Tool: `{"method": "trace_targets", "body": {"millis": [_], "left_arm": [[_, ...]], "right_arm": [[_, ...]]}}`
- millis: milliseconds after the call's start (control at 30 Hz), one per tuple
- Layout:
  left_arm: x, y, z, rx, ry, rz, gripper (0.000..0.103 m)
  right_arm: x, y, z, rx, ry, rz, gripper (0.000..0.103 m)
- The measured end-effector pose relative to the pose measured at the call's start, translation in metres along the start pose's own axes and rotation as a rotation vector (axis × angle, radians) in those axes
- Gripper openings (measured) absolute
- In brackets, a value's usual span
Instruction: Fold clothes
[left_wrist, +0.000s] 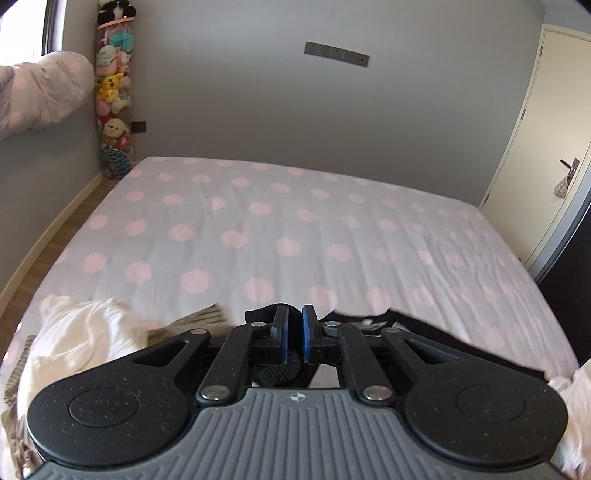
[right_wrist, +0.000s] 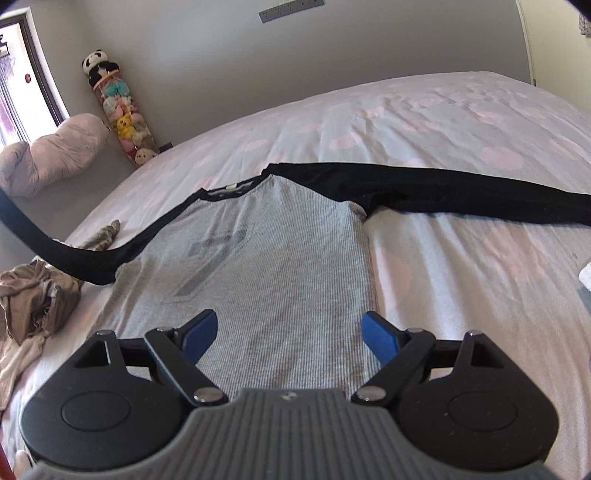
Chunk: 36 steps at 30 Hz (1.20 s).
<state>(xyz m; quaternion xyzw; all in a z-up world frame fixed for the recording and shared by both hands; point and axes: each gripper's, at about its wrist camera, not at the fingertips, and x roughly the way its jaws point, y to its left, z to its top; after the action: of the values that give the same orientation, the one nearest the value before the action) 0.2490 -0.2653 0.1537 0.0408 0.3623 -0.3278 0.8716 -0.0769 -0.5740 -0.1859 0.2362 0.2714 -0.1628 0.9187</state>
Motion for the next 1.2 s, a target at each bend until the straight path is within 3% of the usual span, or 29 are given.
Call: {"method": "trace_targets", "body": {"millis": [267, 533, 733, 900, 1067, 1200], "left_arm": [[0.069, -0.123, 0.029, 0.082, 0.004, -0.182, 0.005], [0.183, -0.222, 0.003, 0.183, 0.139, -0.329, 0.005], [0.268, -0.246, -0.04, 0.183, 0.264, -0.344, 0.005], [0.312, -0.247, -0.068, 0.157, 0.34, -0.362, 0.01], [0.321, -0.243, -0.079, 0.162, 0.357, -0.387, 0.029], [0.311, -0.232, -0.081, 0.18, 0.354, -0.375, 0.033]], "right_arm": [[0.011, -0.009, 0.005, 0.014, -0.015, -0.034, 0.087], [0.028, -0.025, 0.008, 0.042, -0.016, -0.096, 0.087], [0.04, -0.034, 0.007, 0.076, -0.003, -0.096, 0.087], [0.048, -0.033, 0.006, 0.068, 0.001, -0.097, 0.087], [0.05, -0.033, 0.005, 0.064, -0.003, -0.099, 0.087], [0.05, -0.032, 0.005, 0.056, -0.005, -0.104, 0.087]]}}
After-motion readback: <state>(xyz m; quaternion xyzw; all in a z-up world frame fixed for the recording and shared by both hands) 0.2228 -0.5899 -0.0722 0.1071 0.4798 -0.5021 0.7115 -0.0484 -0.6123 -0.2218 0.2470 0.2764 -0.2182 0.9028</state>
